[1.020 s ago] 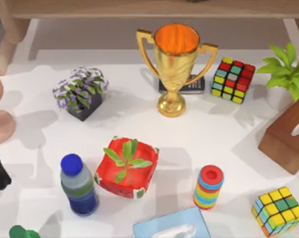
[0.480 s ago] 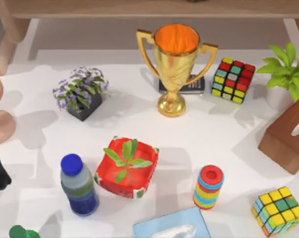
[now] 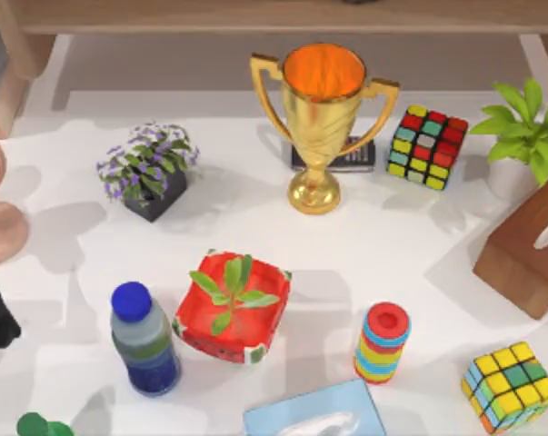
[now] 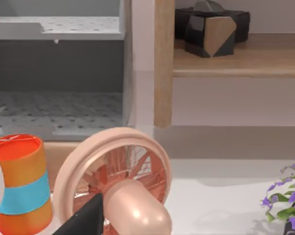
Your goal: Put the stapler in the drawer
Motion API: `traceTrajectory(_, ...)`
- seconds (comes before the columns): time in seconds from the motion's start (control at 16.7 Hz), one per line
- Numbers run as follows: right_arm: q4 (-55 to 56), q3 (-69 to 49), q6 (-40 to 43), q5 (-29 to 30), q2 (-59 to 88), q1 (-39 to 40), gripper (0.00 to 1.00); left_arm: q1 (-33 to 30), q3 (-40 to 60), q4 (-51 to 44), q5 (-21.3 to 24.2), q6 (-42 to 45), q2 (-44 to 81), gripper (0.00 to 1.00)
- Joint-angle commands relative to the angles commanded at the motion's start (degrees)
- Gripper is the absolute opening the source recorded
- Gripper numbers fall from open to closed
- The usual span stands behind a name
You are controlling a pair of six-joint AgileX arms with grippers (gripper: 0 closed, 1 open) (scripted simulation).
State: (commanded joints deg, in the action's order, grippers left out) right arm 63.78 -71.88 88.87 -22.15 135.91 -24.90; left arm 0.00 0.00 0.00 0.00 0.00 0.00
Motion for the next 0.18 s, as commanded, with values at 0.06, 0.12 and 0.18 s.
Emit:
traceTrajectory(0.06, 0.0, 0.0, 0.0, 0.0, 0.0, 0.0, 1.0, 0.0, 0.0, 0.0, 0.0, 0.0, 0.0, 1.0)
traceTrajectory(0.12, 0.0, 0.0, 0.0, 0.0, 0.0, 0.0, 1.0, 0.0, 0.0, 0.0, 0.0, 0.0, 0.0, 1.0)
traceTrajectory(0.18, 0.0, 0.0, 0.0, 0.0, 0.0, 0.0, 1.0, 0.0, 0.0, 0.0, 0.0, 0.0, 0.0, 1.0)
